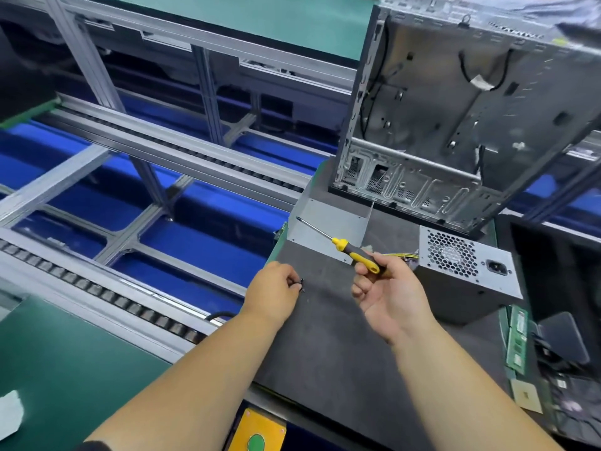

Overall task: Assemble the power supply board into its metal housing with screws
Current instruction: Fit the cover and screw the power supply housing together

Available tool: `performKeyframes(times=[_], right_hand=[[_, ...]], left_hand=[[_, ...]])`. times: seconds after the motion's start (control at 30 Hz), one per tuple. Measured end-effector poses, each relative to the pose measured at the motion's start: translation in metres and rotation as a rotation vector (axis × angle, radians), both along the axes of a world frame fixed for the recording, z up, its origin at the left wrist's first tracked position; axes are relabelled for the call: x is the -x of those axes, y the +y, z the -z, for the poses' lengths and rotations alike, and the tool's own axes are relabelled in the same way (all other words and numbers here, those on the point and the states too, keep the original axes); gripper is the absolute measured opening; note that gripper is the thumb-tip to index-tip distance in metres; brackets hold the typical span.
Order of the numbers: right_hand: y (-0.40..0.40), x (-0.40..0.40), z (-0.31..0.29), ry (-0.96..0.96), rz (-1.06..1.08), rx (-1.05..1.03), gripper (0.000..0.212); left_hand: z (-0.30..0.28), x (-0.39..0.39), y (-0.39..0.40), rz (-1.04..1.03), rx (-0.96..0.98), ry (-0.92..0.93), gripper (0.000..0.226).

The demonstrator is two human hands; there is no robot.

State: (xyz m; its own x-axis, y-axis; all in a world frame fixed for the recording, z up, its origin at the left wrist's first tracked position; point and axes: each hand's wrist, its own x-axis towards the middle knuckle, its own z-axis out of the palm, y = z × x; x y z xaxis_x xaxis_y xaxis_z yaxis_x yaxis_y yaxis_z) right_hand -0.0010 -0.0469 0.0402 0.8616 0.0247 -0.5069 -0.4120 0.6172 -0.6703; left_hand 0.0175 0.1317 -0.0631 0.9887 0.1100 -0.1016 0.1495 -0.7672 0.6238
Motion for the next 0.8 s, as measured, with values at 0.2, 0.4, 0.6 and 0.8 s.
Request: performKeyframes(times=[0.2,0.4,0.6,0.8], right_hand=[[-0.005,-0.004,-0.003,-0.033,0.003,0.004,0.013],[-0.027,-0.011,-0.023,-0.171,0.02,0.034,0.019],[-0.057,-0.011,-0.045,-0.317,0.092,0.04,0.025],[-0.092,-0.003,-0.059,-0.424,0.158,0.097,0.029]], left_hand=[[-0.015,0.003,0.001,-0.051,0.169,-0.041,0.009],[-0.061,-0.003,-0.008,-0.189,0.582,-0.18,0.017],[-0.102,-0.002,-0.041,-0.15,1.0,-0.107,0.027],[-0.121,0.004,-0.079,-0.089,1.293,0.001,0.019]])
